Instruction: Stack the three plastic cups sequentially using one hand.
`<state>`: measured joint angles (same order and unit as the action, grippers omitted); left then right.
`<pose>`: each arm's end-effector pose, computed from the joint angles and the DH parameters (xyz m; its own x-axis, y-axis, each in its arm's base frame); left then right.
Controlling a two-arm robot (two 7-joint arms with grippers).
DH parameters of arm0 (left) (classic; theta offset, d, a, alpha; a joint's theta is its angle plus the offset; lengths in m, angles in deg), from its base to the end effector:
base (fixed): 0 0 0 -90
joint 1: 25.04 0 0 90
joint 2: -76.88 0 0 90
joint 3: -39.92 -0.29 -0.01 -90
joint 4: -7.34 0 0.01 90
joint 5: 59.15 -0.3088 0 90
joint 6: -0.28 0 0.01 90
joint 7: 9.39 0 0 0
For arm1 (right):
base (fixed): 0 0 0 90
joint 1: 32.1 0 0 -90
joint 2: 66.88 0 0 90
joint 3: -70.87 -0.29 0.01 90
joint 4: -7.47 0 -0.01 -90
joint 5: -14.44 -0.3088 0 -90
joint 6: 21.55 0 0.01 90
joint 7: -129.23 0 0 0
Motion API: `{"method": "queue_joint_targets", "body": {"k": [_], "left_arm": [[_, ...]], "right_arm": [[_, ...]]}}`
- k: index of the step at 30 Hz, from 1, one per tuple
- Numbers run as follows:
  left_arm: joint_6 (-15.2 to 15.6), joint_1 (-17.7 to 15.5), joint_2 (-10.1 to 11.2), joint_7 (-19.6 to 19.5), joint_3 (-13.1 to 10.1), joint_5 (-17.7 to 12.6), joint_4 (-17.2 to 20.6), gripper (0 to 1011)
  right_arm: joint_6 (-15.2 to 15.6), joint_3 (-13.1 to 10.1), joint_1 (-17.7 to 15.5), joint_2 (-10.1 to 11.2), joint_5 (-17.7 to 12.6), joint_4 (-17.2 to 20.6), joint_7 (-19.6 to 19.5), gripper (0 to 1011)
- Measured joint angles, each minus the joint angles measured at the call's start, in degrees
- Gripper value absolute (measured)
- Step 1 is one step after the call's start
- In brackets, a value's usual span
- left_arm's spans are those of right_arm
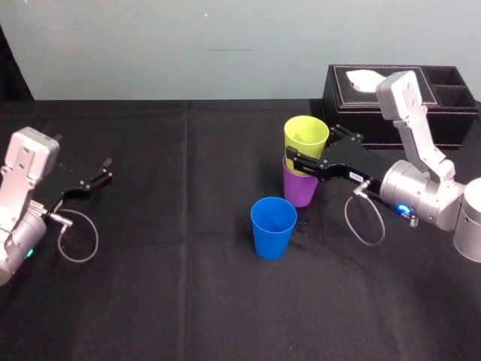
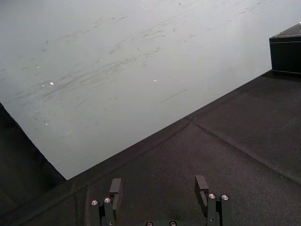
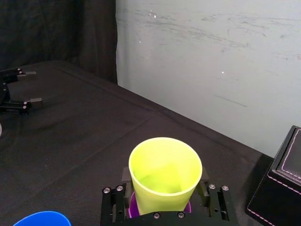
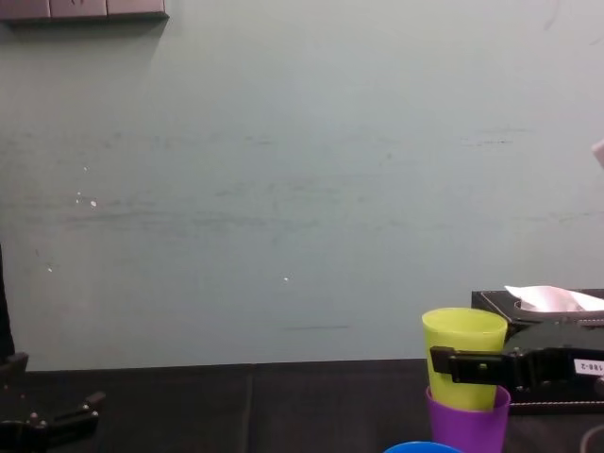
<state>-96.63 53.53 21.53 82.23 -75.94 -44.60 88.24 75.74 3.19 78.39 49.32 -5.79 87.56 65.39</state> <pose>0.3581 0.0827 -0.3023 0.2922 0.8803 0.3738 -0.9553 0.2873 0.0702 0.4096 -0.0470 -0.2456 0.6518 -0.7485 0.1219 0.7563 0.6298 -0.1771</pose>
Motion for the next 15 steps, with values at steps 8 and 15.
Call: {"method": "queue_joint_targets", "body": {"k": [8,15], "left_arm": [[0.0,0.0,0.0,0.0,0.0,0.0,0.0,1011],[0.0,0.0,0.0,0.0,0.0,0.0,0.0,1011]], "right_arm": [[0.0,0.0,0.0,0.0,0.0,0.1,0.0,997],[0.0,-0.1,0.0,0.1,0.0,0.2,0.0,1003]]}}
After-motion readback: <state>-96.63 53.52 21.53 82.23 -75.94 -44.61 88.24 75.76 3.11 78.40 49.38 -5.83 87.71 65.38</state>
